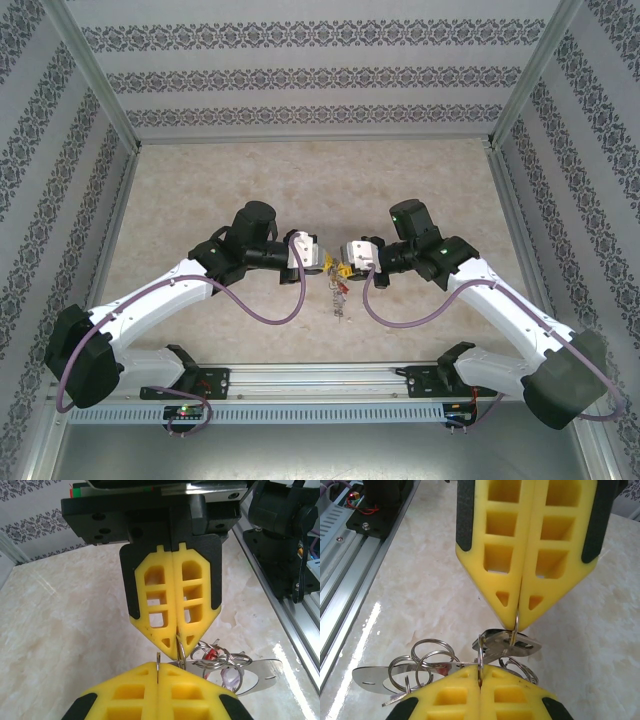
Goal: Put the keys on the keyring
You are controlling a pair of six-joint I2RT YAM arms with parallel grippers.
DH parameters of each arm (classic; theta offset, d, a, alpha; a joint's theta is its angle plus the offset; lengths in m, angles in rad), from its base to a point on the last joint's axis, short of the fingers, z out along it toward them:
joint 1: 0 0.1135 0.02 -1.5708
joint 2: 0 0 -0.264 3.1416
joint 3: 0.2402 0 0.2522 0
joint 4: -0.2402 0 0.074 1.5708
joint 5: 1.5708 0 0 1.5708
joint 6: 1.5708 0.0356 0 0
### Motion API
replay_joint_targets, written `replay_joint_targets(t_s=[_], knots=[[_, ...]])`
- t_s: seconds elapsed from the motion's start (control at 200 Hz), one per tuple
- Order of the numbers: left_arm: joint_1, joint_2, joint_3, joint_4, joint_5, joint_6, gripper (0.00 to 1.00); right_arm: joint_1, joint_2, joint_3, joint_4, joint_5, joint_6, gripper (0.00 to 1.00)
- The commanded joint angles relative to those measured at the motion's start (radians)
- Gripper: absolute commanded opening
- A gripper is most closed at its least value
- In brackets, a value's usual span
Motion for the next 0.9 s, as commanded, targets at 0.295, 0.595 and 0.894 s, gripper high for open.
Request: replay_joint_targets(t_s=[0.295, 0.595, 0.894], knots=[[-0.056, 0.04, 0.037, -0.068, -0.038, 0.086, 0.0, -0.011, 0.009, 0.04, -0.001, -0.043, 0.019, 0.0], [-0.061, 0.035, 0.042, -0.058, -0.04, 0.098, 0.0, -0.011, 0.004, 0.029, 0.005, -0.009, 0.019, 0.0], [-0.084, -0.004, 0.022, -0.059, -0.09, 0.147, 0.0, -0.02, 0.014, 0.034, 0.01, 0.008, 0.047, 0.0]])
